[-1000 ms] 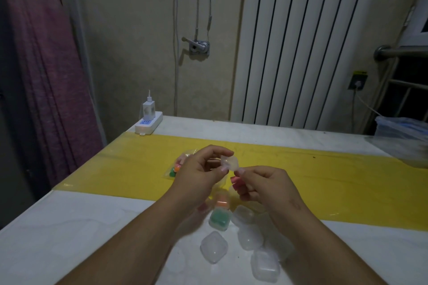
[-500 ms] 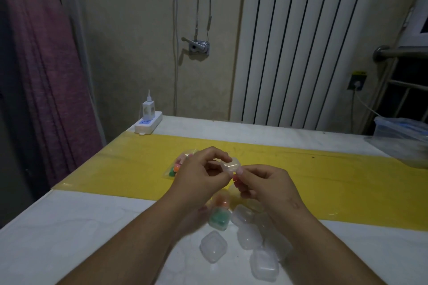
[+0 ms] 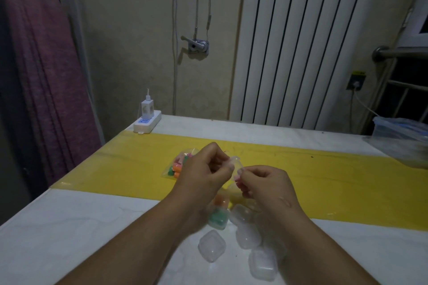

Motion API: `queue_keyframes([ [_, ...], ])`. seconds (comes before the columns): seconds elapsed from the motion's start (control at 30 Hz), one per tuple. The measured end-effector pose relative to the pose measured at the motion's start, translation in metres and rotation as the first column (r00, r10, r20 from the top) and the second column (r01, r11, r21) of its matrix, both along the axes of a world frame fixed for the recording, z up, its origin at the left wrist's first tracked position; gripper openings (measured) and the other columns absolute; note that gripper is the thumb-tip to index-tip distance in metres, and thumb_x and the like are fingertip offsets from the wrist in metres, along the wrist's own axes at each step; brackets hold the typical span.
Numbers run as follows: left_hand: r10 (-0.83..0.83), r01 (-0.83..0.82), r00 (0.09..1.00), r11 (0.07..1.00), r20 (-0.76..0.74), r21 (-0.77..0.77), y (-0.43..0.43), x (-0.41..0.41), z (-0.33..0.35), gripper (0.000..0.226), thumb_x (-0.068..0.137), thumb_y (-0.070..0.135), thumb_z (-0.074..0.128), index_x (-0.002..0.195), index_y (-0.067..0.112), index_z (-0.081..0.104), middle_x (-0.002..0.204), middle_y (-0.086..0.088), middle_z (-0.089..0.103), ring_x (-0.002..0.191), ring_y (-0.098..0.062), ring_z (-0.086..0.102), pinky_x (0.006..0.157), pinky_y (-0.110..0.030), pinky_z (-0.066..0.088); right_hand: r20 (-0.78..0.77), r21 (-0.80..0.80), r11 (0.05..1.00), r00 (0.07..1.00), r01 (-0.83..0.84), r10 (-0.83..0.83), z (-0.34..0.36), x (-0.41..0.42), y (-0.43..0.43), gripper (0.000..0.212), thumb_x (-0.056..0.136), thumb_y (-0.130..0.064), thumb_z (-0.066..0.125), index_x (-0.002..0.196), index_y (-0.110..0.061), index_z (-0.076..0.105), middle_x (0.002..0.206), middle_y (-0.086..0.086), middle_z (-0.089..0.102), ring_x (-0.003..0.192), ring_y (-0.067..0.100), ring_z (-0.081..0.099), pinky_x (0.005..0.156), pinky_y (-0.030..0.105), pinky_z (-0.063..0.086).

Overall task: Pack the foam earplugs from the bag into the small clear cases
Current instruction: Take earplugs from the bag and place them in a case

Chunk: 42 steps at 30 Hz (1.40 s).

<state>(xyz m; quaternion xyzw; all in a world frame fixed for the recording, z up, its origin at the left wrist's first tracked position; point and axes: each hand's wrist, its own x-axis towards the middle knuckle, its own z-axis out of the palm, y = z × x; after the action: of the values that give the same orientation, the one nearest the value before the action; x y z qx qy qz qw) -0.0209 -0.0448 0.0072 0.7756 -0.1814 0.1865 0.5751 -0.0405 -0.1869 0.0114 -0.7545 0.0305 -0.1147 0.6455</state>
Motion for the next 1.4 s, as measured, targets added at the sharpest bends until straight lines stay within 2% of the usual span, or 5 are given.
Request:
queue_keyframes([
  [0.17, -0.114, 0.063, 0.979, 0.958, -0.171, -0.279, 0.005, 0.001, 0.006, 0.021, 0.097, 0.002, 0.049, 0.104, 0.02, 0.057, 0.072, -0.007, 0.065, 0.064, -0.02, 0.065, 0.065, -0.034, 0.058, -0.006, 0.049, 0.998, 0.999, -0.051, 0.051, 0.005, 0.001, -0.005, 0.016, 0.083, -0.005, 0.068, 0.069, -0.004, 0.075, 0.059, 0.006, 0.064, 0.055, 0.015, 0.053, 0.057, 0.029, 0.049],
  [0.33, -0.174, 0.115, 0.941, 0.971, -0.289, -0.208, 0.011, -0.001, 0.007, 0.038, 0.089, -0.01, 0.046, 0.096, 0.017, 0.072, 0.086, -0.014, 0.069, 0.066, -0.022, 0.069, 0.065, -0.039, 0.058, -0.001, 0.069, 0.993, 0.995, -0.095, 0.096, 0.006, 0.001, -0.01, 0.018, 0.084, -0.005, 0.067, 0.069, -0.003, 0.076, 0.062, 0.007, 0.065, 0.057, 0.015, 0.055, 0.058, 0.027, 0.05],
  [0.6, -0.043, 0.039, 0.972, 0.999, -0.229, -0.021, 0.01, -0.002, 0.006, 0.033, 0.077, 0.005, 0.077, 0.101, 0.027, 0.073, 0.092, 0.016, 0.067, 0.078, -0.008, 0.068, 0.046, -0.008, 0.042, 0.124, 0.152, 0.988, 0.992, -0.025, 0.006, 0.008, 0.002, -0.015, 0.013, 0.085, 0.005, 0.066, 0.084, -0.006, 0.073, 0.071, 0.009, 0.073, 0.063, 0.015, 0.065, 0.059, 0.026, 0.055],
  [0.97, -0.034, 0.038, 0.988, 0.999, -0.153, 0.02, 0.005, -0.004, 0.005, 0.036, 0.074, 0.007, 0.079, 0.096, 0.033, 0.068, 0.096, 0.018, 0.067, 0.074, 0.014, 0.059, 0.062, -0.004, 0.044, 0.256, -0.227, 0.972, 0.967, 0.053, 0.007, 0.0, -0.003, -0.002, 0.004, 0.082, -0.024, 0.076, 0.082, -0.028, 0.073, 0.077, -0.013, 0.074, 0.068, 0.004, 0.062, 0.065, 0.026, 0.05],
  [1.4, -0.123, 0.09, 0.966, 0.984, -0.227, -0.151, 0.008, -0.001, 0.004, 0.037, 0.072, -0.002, 0.081, 0.101, 0.018, 0.071, 0.079, 0.019, 0.07, 0.071, -0.001, 0.067, 0.062, -0.017, 0.052, 0.331, -0.456, 0.87, 0.943, 0.189, -0.032, -0.005, 0.005, 0.0, 0.01, 0.087, -0.031, 0.068, 0.089, -0.031, 0.077, 0.089, -0.012, 0.057, 0.08, -0.002, 0.051, 0.064, 0.008, 0.034],
])
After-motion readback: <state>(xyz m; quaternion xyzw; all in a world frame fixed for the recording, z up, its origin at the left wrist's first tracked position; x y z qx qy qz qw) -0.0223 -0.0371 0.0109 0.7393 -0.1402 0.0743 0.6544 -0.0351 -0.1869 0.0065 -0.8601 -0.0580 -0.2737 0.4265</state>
